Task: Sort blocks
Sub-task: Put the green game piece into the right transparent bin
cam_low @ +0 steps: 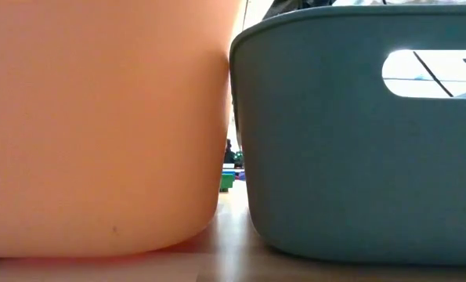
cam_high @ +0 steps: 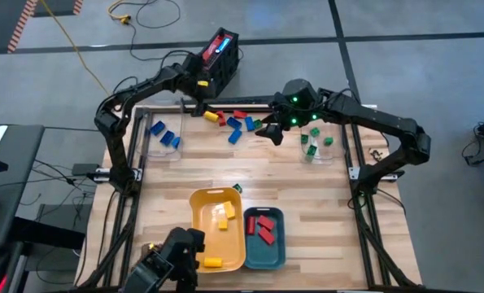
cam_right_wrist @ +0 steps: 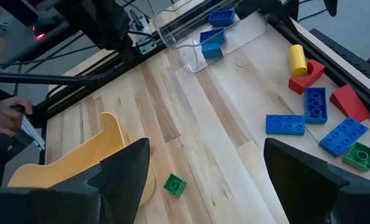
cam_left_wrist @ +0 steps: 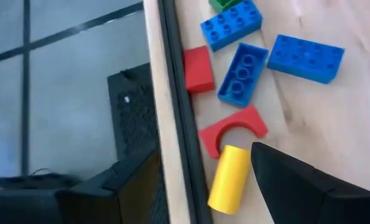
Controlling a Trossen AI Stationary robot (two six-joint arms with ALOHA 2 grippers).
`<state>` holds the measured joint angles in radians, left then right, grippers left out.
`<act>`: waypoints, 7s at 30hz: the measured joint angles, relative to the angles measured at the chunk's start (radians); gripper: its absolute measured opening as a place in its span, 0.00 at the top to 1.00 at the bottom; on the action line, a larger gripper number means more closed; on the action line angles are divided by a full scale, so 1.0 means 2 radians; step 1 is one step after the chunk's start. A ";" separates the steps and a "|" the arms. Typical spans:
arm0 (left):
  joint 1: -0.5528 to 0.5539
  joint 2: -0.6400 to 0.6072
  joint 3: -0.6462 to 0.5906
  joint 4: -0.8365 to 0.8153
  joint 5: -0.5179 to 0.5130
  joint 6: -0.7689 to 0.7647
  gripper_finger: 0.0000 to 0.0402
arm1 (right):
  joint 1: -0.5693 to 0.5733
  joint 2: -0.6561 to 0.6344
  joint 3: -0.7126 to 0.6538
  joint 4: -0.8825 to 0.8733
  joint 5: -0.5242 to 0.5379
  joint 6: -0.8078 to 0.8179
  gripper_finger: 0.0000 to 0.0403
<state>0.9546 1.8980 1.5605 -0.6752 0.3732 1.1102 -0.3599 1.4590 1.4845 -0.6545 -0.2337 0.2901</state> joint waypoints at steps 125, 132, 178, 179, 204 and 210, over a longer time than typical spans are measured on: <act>0.017 0.036 -0.086 0.053 0.008 0.100 0.57 | -0.016 0.000 0.000 0.006 -0.014 0.057 0.18; 0.015 0.041 -0.085 0.052 0.009 0.092 0.57 | -0.016 0.000 0.000 0.006 -0.014 0.062 0.18; -0.024 -0.106 -0.007 -0.063 -0.003 -0.217 0.57 | -0.101 0.107 0.054 0.008 -0.025 -0.041 0.21; -0.028 -0.115 -0.014 -0.064 -0.003 -0.218 0.57 | -0.106 0.125 0.070 -0.003 -0.025 -0.070 0.21; -0.057 -0.370 -0.285 0.078 -0.046 -0.345 0.57 | -0.133 0.239 -0.061 0.154 0.088 -0.078 0.21; -0.067 -0.369 -0.285 0.103 -0.046 -0.368 0.57 | -0.120 0.239 -0.109 0.237 0.137 -0.056 0.21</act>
<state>0.8213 1.1603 0.9909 -0.4684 0.2820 0.3747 -0.6005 1.9369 1.2656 -0.1800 0.0407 0.1787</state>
